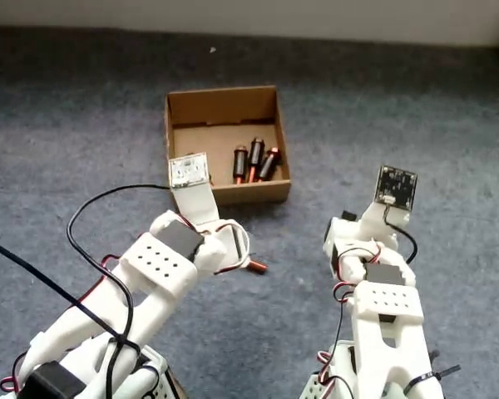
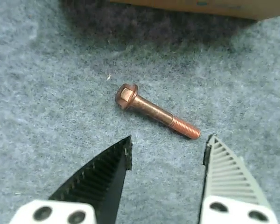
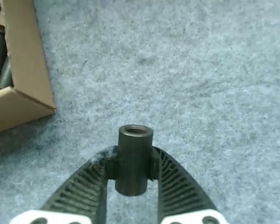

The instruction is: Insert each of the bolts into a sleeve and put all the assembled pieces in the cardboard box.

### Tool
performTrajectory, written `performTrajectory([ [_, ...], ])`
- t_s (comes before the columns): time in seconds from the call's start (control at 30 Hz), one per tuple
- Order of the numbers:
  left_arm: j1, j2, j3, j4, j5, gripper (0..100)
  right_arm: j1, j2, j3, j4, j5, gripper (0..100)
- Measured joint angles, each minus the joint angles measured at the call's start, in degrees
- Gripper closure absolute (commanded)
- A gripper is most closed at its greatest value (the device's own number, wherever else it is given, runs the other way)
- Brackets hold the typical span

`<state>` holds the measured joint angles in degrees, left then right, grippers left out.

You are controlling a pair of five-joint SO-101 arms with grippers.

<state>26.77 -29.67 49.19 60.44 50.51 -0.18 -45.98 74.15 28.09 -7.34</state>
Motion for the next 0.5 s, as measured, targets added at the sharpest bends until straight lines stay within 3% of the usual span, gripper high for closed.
performTrajectory([
  [0.2,0.0,2.73,-7.21,5.45,0.0,73,0.0,0.0,0.0,0.0,0.0,99.4],
  [0.5,0.09,23.12,-22.68,15.38,0.0,73,0.0,0.0,0.0,0.0,0.0,99.4],
])
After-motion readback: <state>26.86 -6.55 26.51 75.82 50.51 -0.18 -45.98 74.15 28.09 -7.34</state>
